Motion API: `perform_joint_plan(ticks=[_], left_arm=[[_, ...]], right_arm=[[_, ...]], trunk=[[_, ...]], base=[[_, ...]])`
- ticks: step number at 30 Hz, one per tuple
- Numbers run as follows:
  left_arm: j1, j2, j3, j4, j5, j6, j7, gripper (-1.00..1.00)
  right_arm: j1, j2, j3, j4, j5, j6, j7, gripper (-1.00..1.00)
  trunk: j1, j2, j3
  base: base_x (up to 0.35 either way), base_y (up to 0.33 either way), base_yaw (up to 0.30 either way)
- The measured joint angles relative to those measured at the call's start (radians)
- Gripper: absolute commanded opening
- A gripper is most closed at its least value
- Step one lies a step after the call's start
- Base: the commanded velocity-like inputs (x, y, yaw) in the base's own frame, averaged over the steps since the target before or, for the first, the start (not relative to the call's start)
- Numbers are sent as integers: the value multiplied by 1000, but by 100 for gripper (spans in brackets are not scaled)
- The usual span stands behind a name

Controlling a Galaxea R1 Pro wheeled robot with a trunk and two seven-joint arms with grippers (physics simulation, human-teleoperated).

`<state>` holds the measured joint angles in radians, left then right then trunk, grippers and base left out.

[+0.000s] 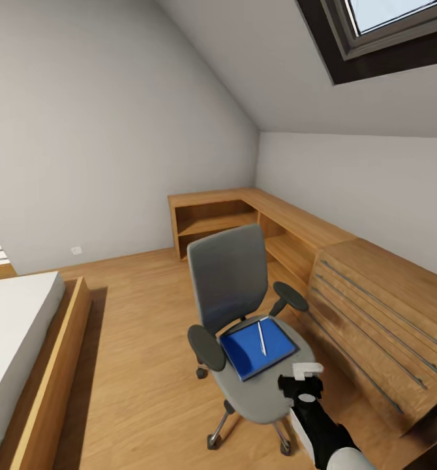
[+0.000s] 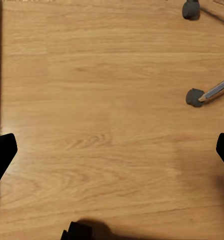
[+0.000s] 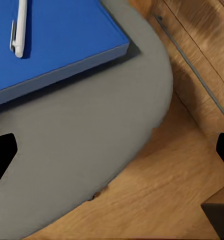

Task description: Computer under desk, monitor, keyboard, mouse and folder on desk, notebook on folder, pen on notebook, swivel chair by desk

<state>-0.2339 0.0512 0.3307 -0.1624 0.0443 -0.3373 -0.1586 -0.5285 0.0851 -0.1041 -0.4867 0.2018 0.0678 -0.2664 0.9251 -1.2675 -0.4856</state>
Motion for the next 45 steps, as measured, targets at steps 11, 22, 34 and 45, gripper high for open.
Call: perform_joint_plan(ticks=[11,22,34,45], left_arm=[[0,-1,0,0,0,0,0,100],[-1,-22,-26,23,-20,-7,-1,100],[-2,-52,-25,91,-18,-9,-2,100],[-2,-53,-24,116,-18,-10,0,100]], right_arm=[[-114,-5,1,-65,3,197,124,100],[-108,13,0,-82,-8,197,137,100],[-106,6,2,-98,-13,196,139,100],[-106,6,3,-96,-11,204,138,100]], trunk=[[0,0,0],[-1,0,0],[0,0,0],[-30,56,25]], base=[[317,28,0],[177,91,0],[0,0,0],[0,0,0]])
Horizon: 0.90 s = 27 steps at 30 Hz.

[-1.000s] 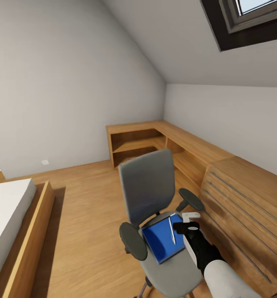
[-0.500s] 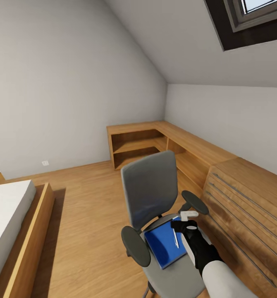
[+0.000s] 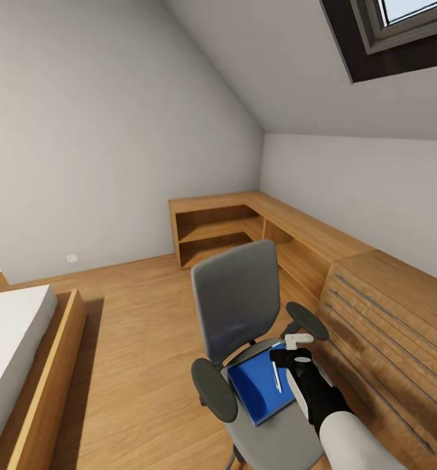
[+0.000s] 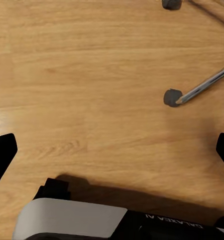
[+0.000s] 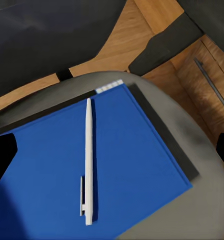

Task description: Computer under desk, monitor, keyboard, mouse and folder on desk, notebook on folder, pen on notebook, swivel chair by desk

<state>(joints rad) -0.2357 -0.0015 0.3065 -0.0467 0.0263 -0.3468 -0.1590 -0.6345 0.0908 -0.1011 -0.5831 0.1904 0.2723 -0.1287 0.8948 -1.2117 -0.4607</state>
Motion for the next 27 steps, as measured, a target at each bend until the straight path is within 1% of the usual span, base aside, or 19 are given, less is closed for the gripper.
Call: perform_joint_plan(ticks=[10,16,20,27], left_arm=[[0,0,0,0,0,0,0,100],[0,1,0,0,0,0,0,100],[0,1,0,0,1,0,2,100],[0,5,0,-1,1,1,5,100]], right_arm=[[0,0,1,0,2,2,0,100],[0,1,2,0,3,16,0,100],[0,1,3,0,2,76,-1,100],[0,2,3,0,2,108,-2,100]], trunk=[[-38,70,31],[-38,70,31],[-38,70,31],[-38,70,31]], base=[[0,0,0],[0,0,0],[0,0,0],[0,0,0]])
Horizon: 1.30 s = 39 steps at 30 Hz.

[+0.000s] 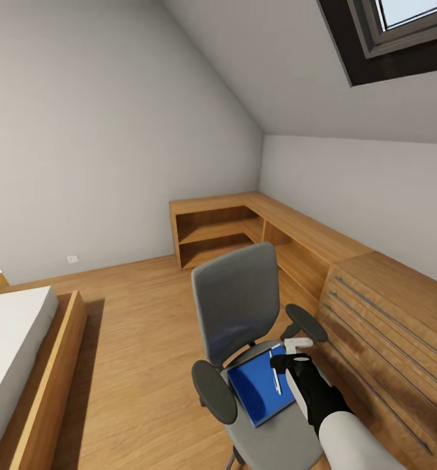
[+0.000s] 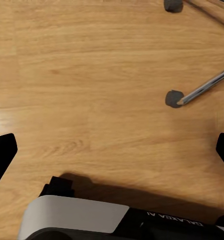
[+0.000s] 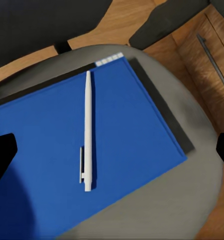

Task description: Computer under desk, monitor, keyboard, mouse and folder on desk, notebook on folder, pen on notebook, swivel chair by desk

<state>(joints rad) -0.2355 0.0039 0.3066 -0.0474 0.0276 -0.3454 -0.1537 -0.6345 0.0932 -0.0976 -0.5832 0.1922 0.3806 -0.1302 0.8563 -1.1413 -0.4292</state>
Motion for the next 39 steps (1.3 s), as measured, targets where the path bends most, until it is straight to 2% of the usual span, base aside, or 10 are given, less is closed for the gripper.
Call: perform_joint_plan(ticks=[11,14,17,19,21,23,28,31,35,39], left_arm=[[0,6,1,-1,1,3,-3,100],[0,14,1,-4,1,6,-3,100],[0,26,1,-49,2,29,-3,100],[0,32,1,-101,2,83,-4,100],[0,35,1,-162,2,175,-4,100],[0,37,2,-253,3,321,-4,100],[-1,39,4,-411,3,502,-4,100],[0,39,5,-485,4,561,-4,100],[0,35,7,-606,10,675,-6,100],[0,33,7,-684,34,730,-8,100]], right_arm=[[0,0,2,-3,-1,90,0,100],[0,2,1,-5,-4,137,-1,100],[0,4,1,-8,-6,197,-2,100],[0,5,1,-9,-7,220,-2,100],[0,6,1,-10,-7,232,-2,100],[0,6,1,-11,-7,240,-2,100],[0,5,2,-12,-7,243,-3,100],[0,5,2,-12,-7,244,-3,100],[0,5,2,-12,-6,245,-3,100],[0,5,2,-12,-6,246,-4,100]], trunk=[[0,0,0],[0,0,0],[0,0,0],[0,0,0],[0,0,0],[0,0,0],[0,0,0],[0,0,0],[0,0,0],[0,0,0]], base=[[0,0,0],[0,0,0],[0,0,0],[0,0,0],[0,0,0],[0,0,0],[0,0,0],[0,0,0],[0,0,0],[0,0,0]])
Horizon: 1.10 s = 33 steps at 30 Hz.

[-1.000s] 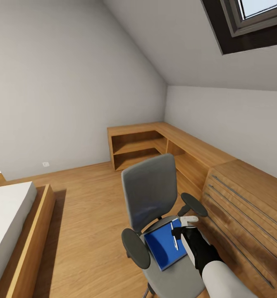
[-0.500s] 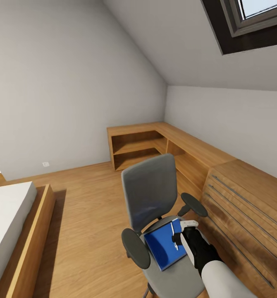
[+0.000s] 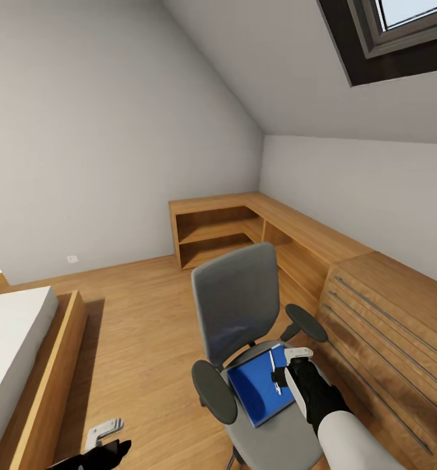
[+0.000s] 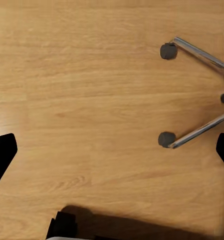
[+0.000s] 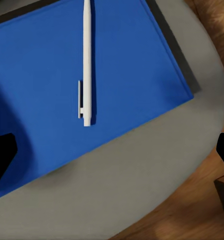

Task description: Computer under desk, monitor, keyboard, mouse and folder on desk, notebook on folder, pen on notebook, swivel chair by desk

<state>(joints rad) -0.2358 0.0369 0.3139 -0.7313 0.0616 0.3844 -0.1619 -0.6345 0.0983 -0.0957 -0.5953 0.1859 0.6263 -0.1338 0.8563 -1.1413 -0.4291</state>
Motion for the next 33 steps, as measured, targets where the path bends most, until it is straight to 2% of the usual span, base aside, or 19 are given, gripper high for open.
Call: perform_joint_plan(ticks=[4,8,14,22,33], left_arm=[[0,0,2,-46,29,21,-3,100],[0,2,3,-48,38,23,-5,100],[0,3,3,-23,40,22,-4,100],[0,3,3,-1,40,20,-3,100],[0,3,3,19,40,20,-1,100]], right_arm=[[0,0,0,0,-1,8,0,100],[0,-1,1,0,-1,20,2,100],[0,-1,1,0,0,25,3,100],[0,-2,1,-9,3,25,2,100],[0,-2,3,-12,3,26,3,100]], trunk=[[0,0,0],[0,0,0],[0,0,0],[0,0,0],[0,0,0]], base=[[0,0,0],[0,0,0],[41,0,0],[214,0,0],[29,0,0]])
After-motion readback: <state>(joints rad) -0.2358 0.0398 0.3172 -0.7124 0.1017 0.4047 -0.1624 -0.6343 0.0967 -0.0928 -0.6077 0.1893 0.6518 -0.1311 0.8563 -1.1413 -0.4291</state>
